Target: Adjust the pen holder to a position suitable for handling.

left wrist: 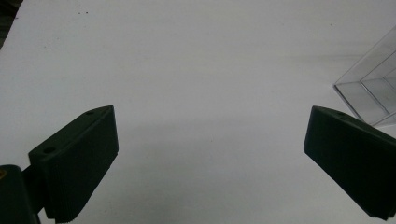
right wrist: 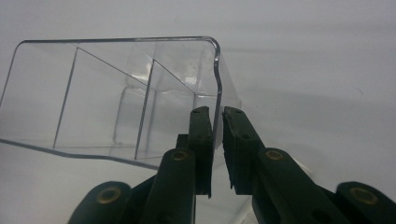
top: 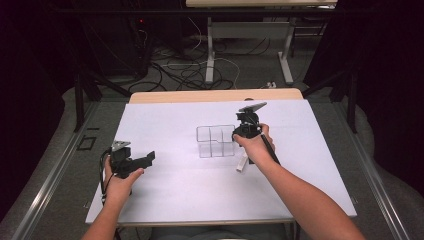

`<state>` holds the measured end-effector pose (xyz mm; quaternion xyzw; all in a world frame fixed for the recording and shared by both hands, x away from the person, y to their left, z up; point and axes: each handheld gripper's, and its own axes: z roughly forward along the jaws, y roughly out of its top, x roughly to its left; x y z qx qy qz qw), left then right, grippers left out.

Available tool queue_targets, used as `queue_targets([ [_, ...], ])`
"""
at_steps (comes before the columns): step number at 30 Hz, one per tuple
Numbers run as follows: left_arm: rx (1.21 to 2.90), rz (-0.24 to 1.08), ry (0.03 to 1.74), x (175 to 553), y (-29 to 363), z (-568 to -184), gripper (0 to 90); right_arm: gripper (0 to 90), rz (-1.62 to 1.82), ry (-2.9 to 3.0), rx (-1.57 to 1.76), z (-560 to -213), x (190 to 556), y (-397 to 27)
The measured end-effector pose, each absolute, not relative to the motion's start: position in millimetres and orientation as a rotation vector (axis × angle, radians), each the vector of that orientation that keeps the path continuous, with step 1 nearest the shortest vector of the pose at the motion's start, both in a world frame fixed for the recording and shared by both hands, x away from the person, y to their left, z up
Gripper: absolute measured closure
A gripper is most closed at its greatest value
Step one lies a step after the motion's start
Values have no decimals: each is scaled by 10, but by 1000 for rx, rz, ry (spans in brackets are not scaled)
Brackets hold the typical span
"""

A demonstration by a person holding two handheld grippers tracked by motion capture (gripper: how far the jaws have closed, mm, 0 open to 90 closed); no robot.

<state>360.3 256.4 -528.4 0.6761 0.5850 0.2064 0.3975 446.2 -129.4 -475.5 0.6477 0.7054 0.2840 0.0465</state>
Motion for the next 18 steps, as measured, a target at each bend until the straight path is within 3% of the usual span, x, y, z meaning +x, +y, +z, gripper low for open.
queue_targets([
  [18,1720,522,1476,3601,2565,-5279,32,694,1011,2192,2005,-4738,4382,-1372],
])
